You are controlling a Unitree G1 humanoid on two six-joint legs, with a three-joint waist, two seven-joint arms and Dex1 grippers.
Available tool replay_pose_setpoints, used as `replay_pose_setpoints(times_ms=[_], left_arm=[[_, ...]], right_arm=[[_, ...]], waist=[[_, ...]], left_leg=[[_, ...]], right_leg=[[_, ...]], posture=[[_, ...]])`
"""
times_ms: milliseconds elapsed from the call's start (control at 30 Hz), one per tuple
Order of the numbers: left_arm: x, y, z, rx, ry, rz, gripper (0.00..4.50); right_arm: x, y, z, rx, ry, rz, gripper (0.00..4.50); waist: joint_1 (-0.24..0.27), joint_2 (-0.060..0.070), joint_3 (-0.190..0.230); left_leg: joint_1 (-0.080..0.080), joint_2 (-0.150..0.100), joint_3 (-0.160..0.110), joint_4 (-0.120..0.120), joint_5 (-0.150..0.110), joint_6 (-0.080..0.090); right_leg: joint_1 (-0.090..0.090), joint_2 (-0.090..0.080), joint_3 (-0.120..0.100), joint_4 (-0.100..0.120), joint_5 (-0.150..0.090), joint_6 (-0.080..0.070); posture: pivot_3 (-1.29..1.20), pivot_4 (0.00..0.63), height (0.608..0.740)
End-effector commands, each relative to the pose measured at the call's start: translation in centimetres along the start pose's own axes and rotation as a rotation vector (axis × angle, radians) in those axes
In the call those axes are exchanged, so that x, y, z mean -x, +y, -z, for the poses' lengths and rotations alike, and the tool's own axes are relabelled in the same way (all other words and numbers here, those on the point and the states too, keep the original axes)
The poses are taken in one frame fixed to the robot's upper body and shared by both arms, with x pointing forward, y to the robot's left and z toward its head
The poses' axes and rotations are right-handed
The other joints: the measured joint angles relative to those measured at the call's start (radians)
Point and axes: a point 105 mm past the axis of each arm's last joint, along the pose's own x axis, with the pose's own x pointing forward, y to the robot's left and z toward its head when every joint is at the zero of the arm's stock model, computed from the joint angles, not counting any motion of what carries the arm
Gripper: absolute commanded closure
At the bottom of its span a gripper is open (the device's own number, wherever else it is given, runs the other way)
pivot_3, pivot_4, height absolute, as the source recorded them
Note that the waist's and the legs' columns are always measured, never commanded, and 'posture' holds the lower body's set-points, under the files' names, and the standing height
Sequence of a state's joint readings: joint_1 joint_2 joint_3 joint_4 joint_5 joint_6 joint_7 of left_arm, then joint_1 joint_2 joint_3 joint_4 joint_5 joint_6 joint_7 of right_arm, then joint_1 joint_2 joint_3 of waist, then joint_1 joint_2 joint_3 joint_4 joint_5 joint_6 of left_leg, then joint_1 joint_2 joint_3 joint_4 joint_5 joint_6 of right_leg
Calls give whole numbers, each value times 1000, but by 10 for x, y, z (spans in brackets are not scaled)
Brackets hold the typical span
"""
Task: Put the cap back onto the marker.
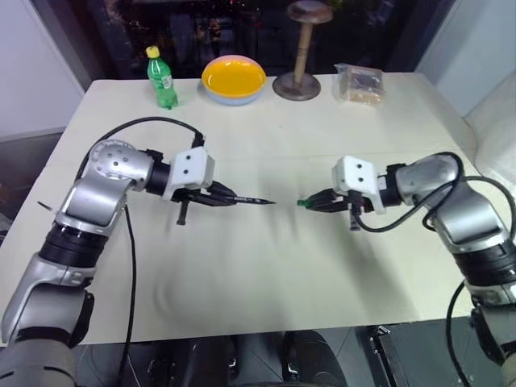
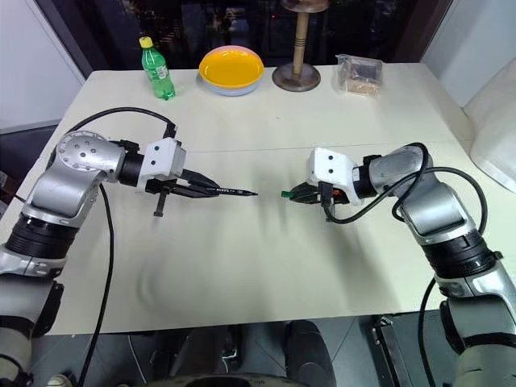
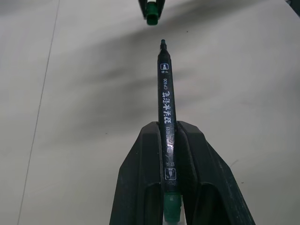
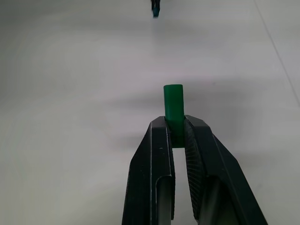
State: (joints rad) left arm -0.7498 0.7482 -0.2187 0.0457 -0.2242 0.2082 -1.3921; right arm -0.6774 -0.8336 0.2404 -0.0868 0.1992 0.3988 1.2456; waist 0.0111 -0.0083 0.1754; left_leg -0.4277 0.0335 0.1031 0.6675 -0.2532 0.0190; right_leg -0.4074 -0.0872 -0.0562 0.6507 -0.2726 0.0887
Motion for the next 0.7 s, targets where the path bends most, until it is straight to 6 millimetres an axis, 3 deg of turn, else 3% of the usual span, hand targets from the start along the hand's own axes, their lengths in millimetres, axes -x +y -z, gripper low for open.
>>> replay_pose_setpoints(times_ms=[33,700], left_arm=[[5,6,-10,-50,2,-24,4500],[-2,9,-8,-54,3,-36,4500]], right_arm=[[-1,-4,-11,42,-20,1,4475],[-12,-4,-27,63,-57,-21,4475]], waist=[[0,0,0],[-1,0,0]], left_leg=[[0,0,0,0,0,0],[0,0,0,0,0,0]], right_leg=[[0,0,0,0,0,0],[0,0,0,0,0,0]], posture=[[0,150,740],[0,150,740]])
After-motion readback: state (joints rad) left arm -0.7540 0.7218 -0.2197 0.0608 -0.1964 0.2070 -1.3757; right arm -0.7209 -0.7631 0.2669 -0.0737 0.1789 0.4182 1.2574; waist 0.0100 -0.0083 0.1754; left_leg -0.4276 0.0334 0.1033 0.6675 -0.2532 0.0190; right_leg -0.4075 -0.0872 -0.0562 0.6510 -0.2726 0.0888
